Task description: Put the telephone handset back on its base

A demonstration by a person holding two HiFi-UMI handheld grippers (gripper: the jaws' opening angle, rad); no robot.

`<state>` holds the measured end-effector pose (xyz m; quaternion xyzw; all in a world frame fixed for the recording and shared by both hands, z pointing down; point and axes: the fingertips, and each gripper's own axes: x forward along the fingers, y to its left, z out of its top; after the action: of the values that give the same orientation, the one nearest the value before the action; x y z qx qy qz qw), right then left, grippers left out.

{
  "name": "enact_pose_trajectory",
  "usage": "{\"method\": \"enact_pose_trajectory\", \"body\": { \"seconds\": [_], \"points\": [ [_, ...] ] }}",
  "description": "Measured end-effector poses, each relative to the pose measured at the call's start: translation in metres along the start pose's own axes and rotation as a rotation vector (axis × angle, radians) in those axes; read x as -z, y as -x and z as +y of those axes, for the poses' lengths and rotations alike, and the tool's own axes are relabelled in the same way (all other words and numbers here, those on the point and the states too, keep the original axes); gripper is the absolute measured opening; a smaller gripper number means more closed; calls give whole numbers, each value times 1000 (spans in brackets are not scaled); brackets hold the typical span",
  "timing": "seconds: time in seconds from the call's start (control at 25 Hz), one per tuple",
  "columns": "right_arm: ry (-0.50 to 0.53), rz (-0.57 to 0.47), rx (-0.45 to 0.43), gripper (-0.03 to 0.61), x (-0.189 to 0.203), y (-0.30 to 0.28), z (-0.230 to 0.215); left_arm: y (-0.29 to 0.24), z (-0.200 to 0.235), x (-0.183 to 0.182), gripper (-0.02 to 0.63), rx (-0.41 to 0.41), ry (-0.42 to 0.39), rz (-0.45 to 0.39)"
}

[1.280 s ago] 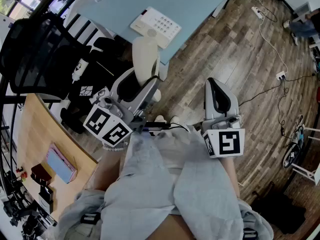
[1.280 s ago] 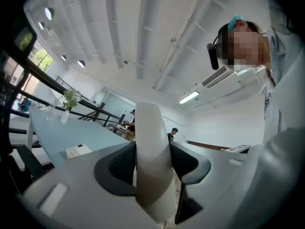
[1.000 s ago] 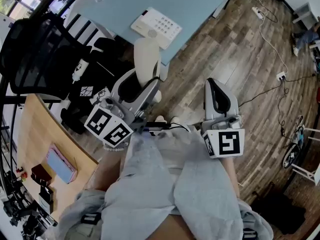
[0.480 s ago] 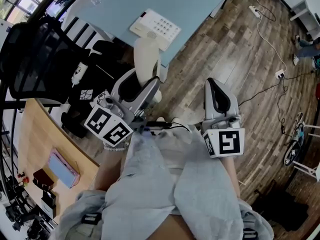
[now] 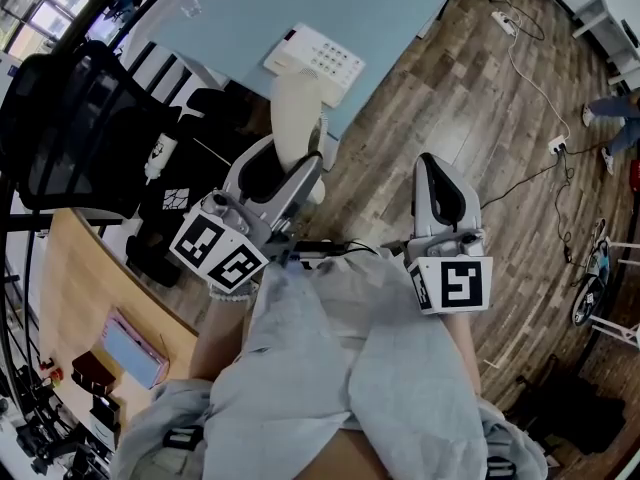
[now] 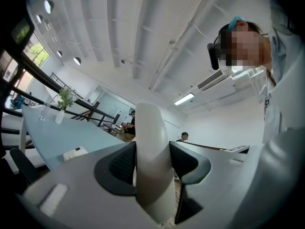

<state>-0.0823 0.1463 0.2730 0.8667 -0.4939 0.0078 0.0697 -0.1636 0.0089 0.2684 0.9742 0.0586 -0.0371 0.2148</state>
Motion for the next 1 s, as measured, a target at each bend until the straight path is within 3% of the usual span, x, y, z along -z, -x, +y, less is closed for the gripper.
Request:
{"method": "enact_pose_trajectory", "body": {
  "seconds": [0.52,1.0],
  "points": [
    [21,1,21,6,-1,-13,3,-5,14,-4,216,21,1,-10],
    [26,-18,-94,6,6,-69,-36,-44,35,-9,215,-79,13,-78]
  ]
}}
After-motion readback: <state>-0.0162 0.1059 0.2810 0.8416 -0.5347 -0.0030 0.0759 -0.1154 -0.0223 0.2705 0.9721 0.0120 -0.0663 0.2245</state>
